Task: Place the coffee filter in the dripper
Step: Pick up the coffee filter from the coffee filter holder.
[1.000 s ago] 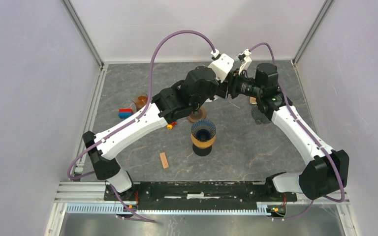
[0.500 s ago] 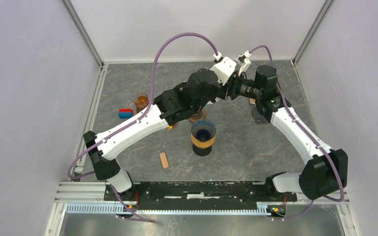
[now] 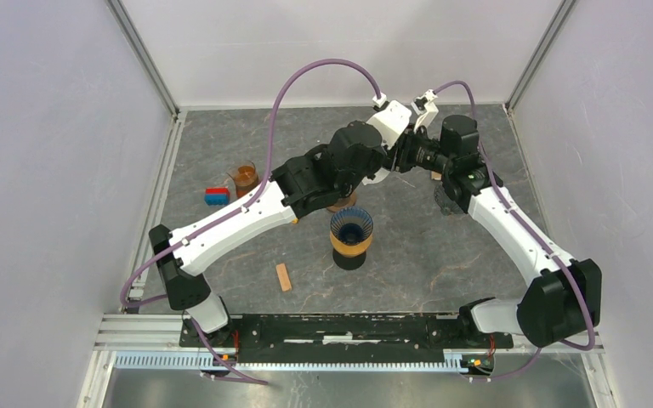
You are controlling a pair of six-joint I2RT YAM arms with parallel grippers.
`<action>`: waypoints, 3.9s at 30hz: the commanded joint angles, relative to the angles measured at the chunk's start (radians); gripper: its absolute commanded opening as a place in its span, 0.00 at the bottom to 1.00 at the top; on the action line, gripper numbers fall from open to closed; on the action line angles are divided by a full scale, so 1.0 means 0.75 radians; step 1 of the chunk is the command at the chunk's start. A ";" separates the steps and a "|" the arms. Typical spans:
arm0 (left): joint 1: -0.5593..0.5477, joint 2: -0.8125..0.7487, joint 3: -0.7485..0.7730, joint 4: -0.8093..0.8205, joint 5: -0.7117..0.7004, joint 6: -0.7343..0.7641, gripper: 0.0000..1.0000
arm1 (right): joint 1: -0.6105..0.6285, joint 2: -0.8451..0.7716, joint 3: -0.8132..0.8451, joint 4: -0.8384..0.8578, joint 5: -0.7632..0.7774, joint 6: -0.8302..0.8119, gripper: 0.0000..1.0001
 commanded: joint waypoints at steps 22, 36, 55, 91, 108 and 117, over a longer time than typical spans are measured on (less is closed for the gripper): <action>-0.038 -0.018 -0.063 0.094 -0.055 0.007 0.02 | 0.028 -0.102 0.122 -0.151 0.143 -0.203 0.33; -0.038 -0.034 -0.055 0.092 -0.049 0.013 0.02 | 0.049 -0.121 0.172 -0.281 0.300 -0.360 0.38; 0.111 -0.237 -0.174 -0.094 0.494 -0.081 0.02 | 0.050 -0.284 0.045 -0.292 0.077 -0.587 0.55; 0.244 -0.459 -0.434 -0.185 1.213 -0.117 0.02 | 0.025 -0.411 -0.083 -0.178 -0.413 -0.665 0.62; 0.244 -0.416 -0.611 -0.061 1.059 -0.117 0.02 | 0.061 -0.408 -0.080 -0.434 -0.365 -1.054 0.61; 0.244 -0.357 -0.596 -0.021 0.971 -0.151 0.02 | 0.132 -0.431 -0.036 -0.600 -0.373 -1.335 0.59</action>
